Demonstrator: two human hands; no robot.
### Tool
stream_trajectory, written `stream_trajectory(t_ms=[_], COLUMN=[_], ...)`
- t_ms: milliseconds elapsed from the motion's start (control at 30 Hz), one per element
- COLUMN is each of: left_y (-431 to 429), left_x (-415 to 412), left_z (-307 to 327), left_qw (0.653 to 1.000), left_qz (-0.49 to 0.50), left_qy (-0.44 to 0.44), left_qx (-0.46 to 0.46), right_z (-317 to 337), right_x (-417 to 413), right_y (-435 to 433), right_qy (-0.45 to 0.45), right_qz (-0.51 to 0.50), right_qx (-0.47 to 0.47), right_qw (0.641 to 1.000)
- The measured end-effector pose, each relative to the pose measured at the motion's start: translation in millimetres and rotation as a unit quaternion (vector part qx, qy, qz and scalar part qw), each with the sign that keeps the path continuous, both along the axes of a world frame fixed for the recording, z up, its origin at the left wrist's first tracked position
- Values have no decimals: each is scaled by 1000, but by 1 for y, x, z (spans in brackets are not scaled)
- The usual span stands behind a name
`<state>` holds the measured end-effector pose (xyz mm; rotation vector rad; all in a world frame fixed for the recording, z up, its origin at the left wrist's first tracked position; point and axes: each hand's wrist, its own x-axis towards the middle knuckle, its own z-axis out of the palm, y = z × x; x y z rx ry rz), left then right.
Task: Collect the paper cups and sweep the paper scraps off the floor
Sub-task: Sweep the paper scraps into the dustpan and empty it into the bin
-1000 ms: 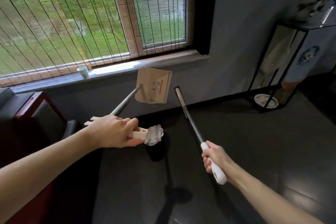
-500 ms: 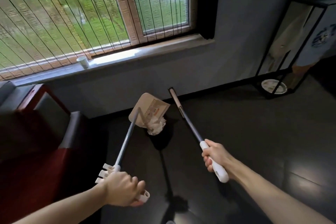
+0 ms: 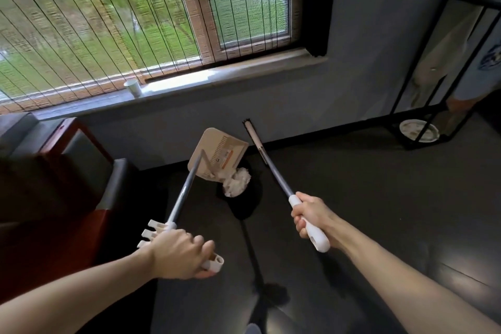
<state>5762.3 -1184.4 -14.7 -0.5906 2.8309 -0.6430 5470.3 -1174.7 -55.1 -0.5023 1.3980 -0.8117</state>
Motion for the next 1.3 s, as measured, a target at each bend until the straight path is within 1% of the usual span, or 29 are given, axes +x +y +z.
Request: stream_trajectory(t_ms=[200,333,433,533,667,733,900,967,1033,1067,1100,1167,1233,1300], left_y=[-1,17,31,23,-17,-32,-51,-58,-65,-68,-71,-74,-70,-67], left_x=[-10,-13,-18,-29,-43,-41,-31,-32,-33,-33,-30,-24,-18,-11], left_z=[12,-15,-41,-44,-12,5,40,66,96,113,129,158,182,195], left_qw=[1000,1000,1000,999,996,995,988,985,979,975,967,947,940,931], left_qz=[13,3,19,21,45,60,71,85,122,162,214,264,244,216], left_qy=[10,-12,-1,23,74,81,128,143,146,145,137,163,225,284], left_qx=[-13,-12,12,12,-13,-15,-40,-42,-67,-47,6,79,86,79], right_z=[3,-2,-7,-9,-9,-7,8,20,36,46,59,82,107,126], right_x=[2,-1,-7,-13,-17,-18,-19,-18,-17,-17,-17,-21,-27,-36], right_y=[-12,-10,-6,-3,0,0,-7,-12,-17,-19,-21,-27,-31,-35], right_qy=[-13,-18,-12,2,12,7,5,-2,-19,-23,-26,-23,-25,-40], right_qz=[8,8,9,12,12,10,9,6,-1,-5,-5,4,19,47], right_qx=[-2,4,13,23,33,35,27,22,19,21,23,26,37,12], right_qw=[1000,1000,1000,1000,999,999,1000,1000,1000,999,999,999,999,998])
